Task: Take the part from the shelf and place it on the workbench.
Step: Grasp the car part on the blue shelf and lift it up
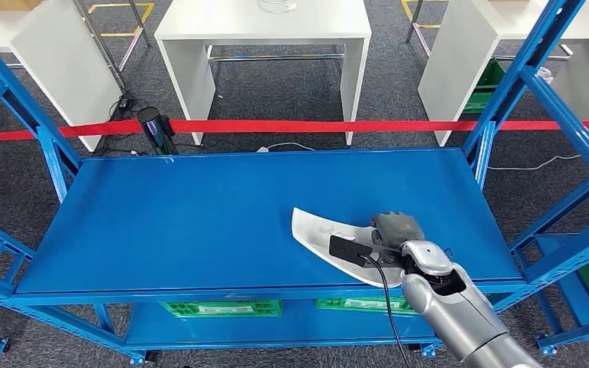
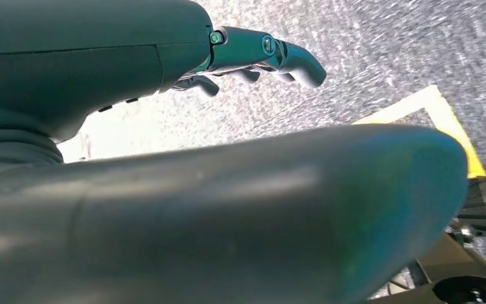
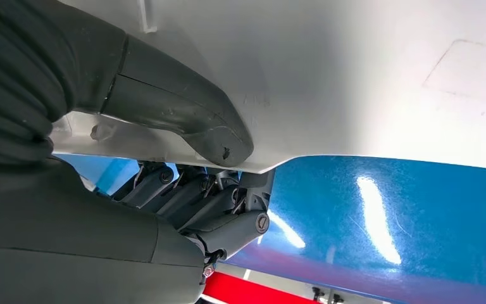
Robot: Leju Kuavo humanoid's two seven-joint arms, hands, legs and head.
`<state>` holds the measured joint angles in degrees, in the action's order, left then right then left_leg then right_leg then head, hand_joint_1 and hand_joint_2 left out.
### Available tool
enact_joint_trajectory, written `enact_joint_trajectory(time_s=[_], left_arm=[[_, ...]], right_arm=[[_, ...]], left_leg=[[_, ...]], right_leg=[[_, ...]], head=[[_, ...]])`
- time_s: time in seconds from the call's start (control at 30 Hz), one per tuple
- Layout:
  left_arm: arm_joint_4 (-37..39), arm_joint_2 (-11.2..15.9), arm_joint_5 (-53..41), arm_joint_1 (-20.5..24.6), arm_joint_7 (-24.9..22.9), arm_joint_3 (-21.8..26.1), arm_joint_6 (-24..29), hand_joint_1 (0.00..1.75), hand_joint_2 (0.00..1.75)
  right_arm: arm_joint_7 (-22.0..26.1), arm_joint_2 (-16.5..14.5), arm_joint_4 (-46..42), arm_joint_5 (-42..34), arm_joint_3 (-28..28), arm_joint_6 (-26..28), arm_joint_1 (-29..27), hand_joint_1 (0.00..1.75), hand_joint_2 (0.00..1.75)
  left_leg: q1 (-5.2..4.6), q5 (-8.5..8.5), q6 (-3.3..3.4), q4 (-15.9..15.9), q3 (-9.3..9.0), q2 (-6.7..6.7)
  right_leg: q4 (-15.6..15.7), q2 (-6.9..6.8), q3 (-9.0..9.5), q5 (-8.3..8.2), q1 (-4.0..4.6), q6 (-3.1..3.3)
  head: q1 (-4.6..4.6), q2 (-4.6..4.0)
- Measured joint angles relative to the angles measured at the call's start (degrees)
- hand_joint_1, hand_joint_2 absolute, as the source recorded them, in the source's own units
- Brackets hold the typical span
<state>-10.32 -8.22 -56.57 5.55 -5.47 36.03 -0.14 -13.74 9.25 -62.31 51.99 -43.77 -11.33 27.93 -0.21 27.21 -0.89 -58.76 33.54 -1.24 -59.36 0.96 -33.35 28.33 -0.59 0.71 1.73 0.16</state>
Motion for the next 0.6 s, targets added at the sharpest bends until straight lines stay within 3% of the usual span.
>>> enact_joint_trajectory(time_s=[0.27, 0.5, 0.6], left_arm=[[0.0, -0.16, 0.38, -0.18, -0.3, 0.78, 1.01, 0.0, 0.0], [0.0, -0.37, 0.41, -0.45, -0.04, 1.47, 1.91, 0.0, 0.0], [0.0, -0.46, 0.45, -0.52, 0.17, 1.57, 2.22, 0.0, 0.0]], right_arm=[[1.54, -0.01, -3.26, -0.36, 2.07, 5.34, -1.19, 1.75, 1.75], [13.58, -0.56, -11.76, -11.16, 7.64, 16.32, -2.22, 1.75, 1.75], [17.08, -1.07, -16.42, -16.05, 10.52, 17.79, -1.2, 1.75, 1.75]], left_leg=[[0.0, 0.0, 0.0, 0.0, 0.01, 0.0], [0.0, 0.0, 0.0, 0.01, 0.03, -0.01], [0.0, 0.0, 0.0, 0.01, 0.04, -0.01]], right_leg=[[0.0, 0.0, -0.02, 0.0, 0.0, 0.0], [0.0, -0.01, -0.03, 0.0, 0.0, 0.0], [0.0, -0.01, -0.02, 0.0, 0.0, 0.0]], head=[[0.0, -0.01], [0.0, -0.01], [0.0, -0.01]])
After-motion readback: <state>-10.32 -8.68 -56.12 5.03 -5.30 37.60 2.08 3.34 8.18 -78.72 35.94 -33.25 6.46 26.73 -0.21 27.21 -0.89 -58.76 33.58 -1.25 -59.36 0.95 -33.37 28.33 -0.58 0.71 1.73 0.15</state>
